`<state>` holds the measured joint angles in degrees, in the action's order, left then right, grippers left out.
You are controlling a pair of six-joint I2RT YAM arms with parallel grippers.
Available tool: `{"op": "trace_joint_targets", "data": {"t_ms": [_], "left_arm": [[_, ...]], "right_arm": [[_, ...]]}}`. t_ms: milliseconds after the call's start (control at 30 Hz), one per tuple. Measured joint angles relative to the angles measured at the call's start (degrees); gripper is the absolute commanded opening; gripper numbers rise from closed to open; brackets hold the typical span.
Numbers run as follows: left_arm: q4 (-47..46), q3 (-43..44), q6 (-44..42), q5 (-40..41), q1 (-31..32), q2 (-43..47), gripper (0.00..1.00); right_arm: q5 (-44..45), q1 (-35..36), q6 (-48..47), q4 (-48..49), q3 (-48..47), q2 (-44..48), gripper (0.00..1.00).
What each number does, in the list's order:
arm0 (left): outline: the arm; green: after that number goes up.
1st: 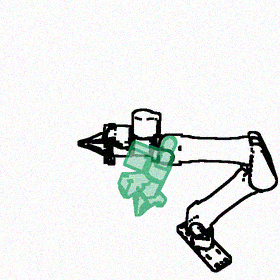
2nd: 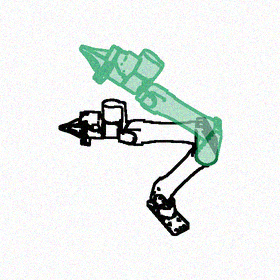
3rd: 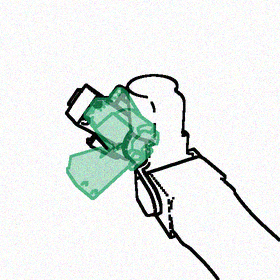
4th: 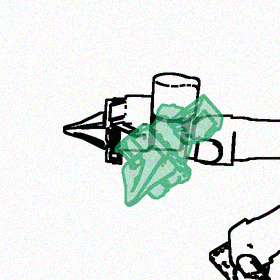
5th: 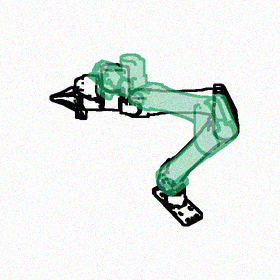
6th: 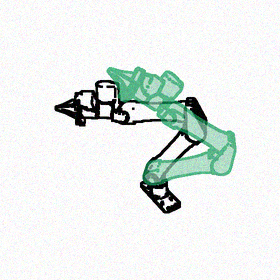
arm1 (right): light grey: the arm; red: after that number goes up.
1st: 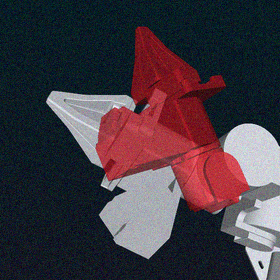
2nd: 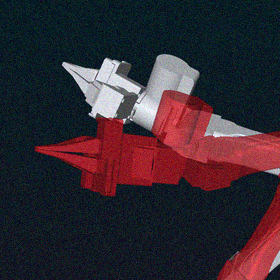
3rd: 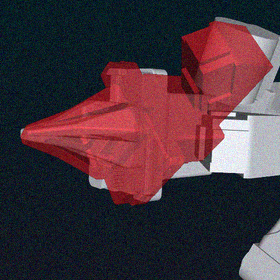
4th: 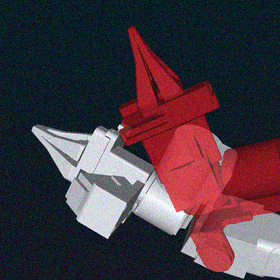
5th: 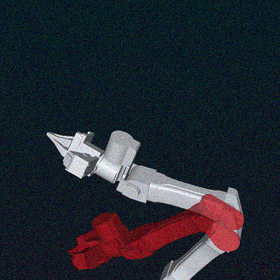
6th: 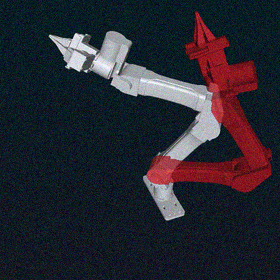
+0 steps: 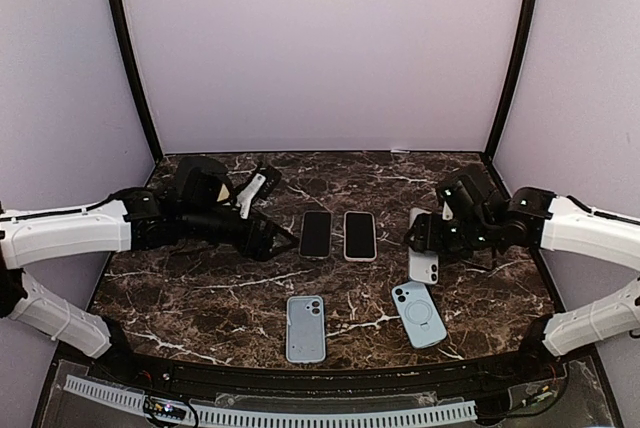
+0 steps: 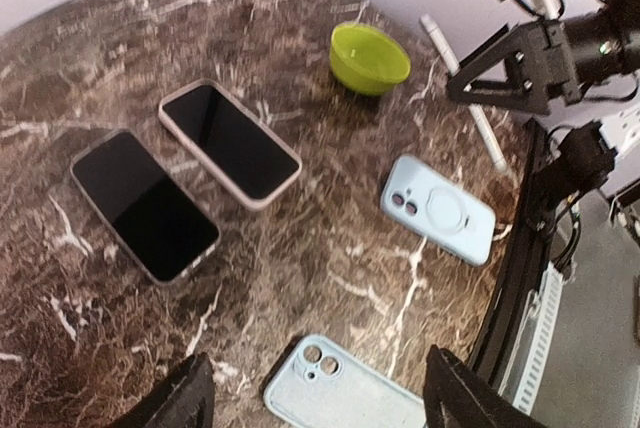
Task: Put the phone into the phone case
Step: Pick up the phone from the phone case, then pass from the right arm to the left
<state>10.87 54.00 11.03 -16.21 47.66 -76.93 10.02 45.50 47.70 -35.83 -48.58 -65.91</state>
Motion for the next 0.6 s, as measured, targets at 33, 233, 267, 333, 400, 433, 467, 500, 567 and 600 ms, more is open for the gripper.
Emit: {"op": "trace_joint_targets", "data": {"t_ms": [33,233,267,333,400,433,467,500,567,600], "left_arm": [[-3.9,-1.8,2.0,0.2,0.0,2.2,0.70],[-25.3,-8.9,10.2,0.5,1.0,7.8,0.68],[-27.2,-8.7,10.7,0.6,1.2,7.2,0.69],[-29.3,-7.3,11.7,0.5,1.7,4.9,0.72],[-30.6,-5.9,12.0,0.4,2.1,2.7,0.74],[-31.0,-5.4,12.1,0.4,2.1,1.9,0.74],[-31.3,-5.2,11.9,0.5,2.2,1.4,0.73],[-31.6,-5.2,11.7,0.7,2.3,1.1,0.71],[-31.6,-5.2,11.1,1.7,2.4,1.0,0.64],[-31.7,-5.2,10.8,2.4,2.4,1.0,0.58]], "right_arm": [[1.6,1.3,0.4,1.4,-1.2,-0.3,0.25],[13.5,11.0,0.8,12.8,-10.7,-8.7,0.24],[15.9,12.7,0.5,14.9,-12.9,-10.7,0.24],[19.8,15.9,-0.6,20.1,-16.3,-14.0,0.24],[22.4,18.3,-1.6,24.7,-18.7,-16.4,0.24],[23.1,19.1,-2.0,26.1,-19.5,-17.3,0.24],[23.7,19.8,-2.4,27.8,-20.5,-18.3,0.24],[24.1,20.3,-2.8,29.3,-21.4,-19.2,0.24],[24.4,20.5,-3.3,31.8,-22.8,-20.9,0.24],[24.5,20.6,-3.5,32.7,-23.2,-21.5,0.24]]}}
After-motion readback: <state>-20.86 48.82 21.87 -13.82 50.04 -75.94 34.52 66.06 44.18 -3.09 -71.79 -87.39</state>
